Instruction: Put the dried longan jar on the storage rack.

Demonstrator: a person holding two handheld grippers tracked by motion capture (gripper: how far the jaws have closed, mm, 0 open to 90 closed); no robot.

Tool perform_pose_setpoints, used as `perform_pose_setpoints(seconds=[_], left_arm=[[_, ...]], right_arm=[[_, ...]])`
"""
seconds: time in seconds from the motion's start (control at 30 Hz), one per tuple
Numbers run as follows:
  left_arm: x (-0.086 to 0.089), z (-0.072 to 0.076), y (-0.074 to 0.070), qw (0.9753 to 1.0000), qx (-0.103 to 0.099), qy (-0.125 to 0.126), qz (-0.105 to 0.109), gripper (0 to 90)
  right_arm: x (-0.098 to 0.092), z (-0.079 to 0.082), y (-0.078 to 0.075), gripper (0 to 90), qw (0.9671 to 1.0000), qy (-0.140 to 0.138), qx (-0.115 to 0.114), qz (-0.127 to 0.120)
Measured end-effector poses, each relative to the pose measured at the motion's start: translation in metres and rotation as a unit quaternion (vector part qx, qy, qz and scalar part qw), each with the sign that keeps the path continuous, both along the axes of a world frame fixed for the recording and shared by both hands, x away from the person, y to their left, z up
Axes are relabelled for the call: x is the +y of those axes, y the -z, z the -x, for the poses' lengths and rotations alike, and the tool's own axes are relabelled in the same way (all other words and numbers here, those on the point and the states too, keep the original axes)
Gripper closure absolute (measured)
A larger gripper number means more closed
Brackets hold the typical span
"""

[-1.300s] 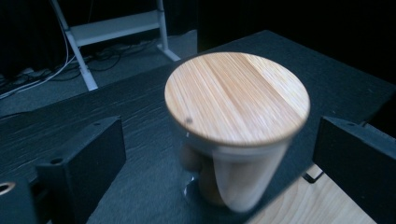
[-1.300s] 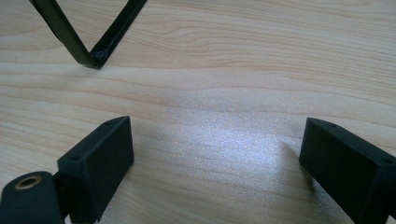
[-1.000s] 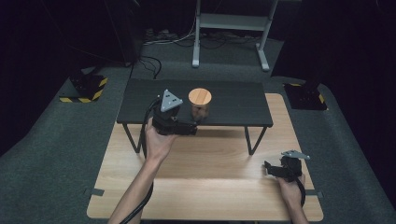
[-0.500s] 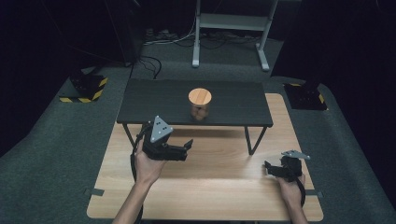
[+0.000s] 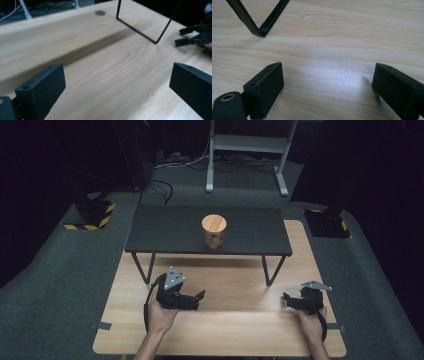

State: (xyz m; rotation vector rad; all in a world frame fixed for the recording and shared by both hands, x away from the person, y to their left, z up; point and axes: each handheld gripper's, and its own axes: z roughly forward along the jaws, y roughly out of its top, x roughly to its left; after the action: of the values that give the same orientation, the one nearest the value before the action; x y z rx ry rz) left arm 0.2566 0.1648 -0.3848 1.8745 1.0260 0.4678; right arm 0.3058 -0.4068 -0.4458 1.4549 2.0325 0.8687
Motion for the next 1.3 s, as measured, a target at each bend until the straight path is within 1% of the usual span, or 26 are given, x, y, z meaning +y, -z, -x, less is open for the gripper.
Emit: perform_pose_setpoints(seconds=[0.03, 0.07, 0.2, 0.23, 0.3, 0.33, 0.37, 0.43, 0.53, 0.6, 0.67, 0.73, 0.8, 0.93, 1.0, 1.07, 1.3], left_arm=[[-0.001, -0.001, 0.004, 1.0, 0.003, -0.002, -0.001, 0.4], [0.0, -0.005, 0.012, 0.9999, 0.012, -0.005, 0.0, 0.4], [-0.003, -0.016, 0.027, 0.9993, 0.034, -0.013, -0.004, 0.3], [-0.003, -0.016, 0.027, 0.9993, 0.034, -0.013, -0.004, 0.3], [-0.005, -0.02, 0.034, 0.9991, 0.04, -0.015, -0.006, 0.4], [-0.01, -0.023, 0.039, 0.9989, 0.04, -0.019, -0.017, 0.3], [-0.01, -0.023, 0.039, 0.9989, 0.04, -0.019, -0.017, 0.3], [-0.015, -0.026, 0.045, 0.9985, 0.041, -0.026, -0.025, 0.3], [-0.015, -0.029, 0.05, 0.9983, 0.043, -0.033, -0.022, 0.4], [-0.014, -0.034, 0.056, 0.9976, 0.05, -0.046, -0.012, 0.4], [-0.015, -0.036, 0.057, 0.9973, 0.052, -0.049, -0.014, 0.4], [-0.016, -0.04, 0.061, 0.9964, 0.056, -0.061, -0.016, 0.3], [-0.018, -0.041, 0.062, 0.9961, 0.055, -0.066, -0.018, 0.4], [-0.02, -0.044, 0.064, 0.9959, 0.055, -0.07, -0.019, 0.4], [-0.021, -0.046, 0.065, 0.9956, 0.058, -0.071, -0.022, 0.4], [-0.025, -0.047, 0.065, 0.9952, 0.058, -0.071, -0.033, 0.4], [-0.027, -0.05, 0.068, 0.9946, 0.06, -0.077, -0.036, 0.4]], right_arm=[[0.0, 0.0, 0.0, 9.7, 1.0, 0.0, 0.0, 0.0], [0.0, 0.0, 0.0, 9.7, 1.0, 0.001, 0.0, 0.0], [0.0, 0.0, 0.0, 9.7, 1.0, 0.001, 0.0, 0.0], [0.0, 0.0, 0.0, 9.7, 1.0, 0.001, 0.0, 0.0], [0.0, 0.0, 0.0, 9.7, 1.0, 0.001, 0.0, 0.0], [0.0, 0.0, 0.0, 9.7, 1.0, 0.001, 0.0, 0.0], [0.0, 0.0, 0.0, 9.7, 1.0, 0.001, 0.0, 0.0], [0.0, 0.0, 0.0, 9.8, 1.0, 0.001, 0.0, 0.0], [0.0, 0.0, 0.0, 9.8, 1.0, 0.002, 0.0, 0.0], [0.0, 0.0, 0.0, 9.8, 1.0, 0.002, 0.0, 0.0], [0.0, 0.0, 0.0, 9.8, 1.0, 0.002, 0.0, 0.0], [0.0, 0.0, 0.0, 9.8, 1.0, 0.002, 0.0, 0.0], [0.0, 0.0, 0.0, 9.8, 1.0, 0.002, 0.0, 0.0], [0.0, 0.0, 0.0, 9.8, 1.0, 0.001, 0.0, 0.0], [0.0, 0.0, 0.0, 9.7, 1.0, 0.002, 0.0, 0.0], [0.0, 0.0, 0.0, 9.8, 1.0, 0.002, 0.0, 0.0], [0.0, 0.0, 0.0, 9.8, 1.0, 0.002, 0.0, 0.0]])
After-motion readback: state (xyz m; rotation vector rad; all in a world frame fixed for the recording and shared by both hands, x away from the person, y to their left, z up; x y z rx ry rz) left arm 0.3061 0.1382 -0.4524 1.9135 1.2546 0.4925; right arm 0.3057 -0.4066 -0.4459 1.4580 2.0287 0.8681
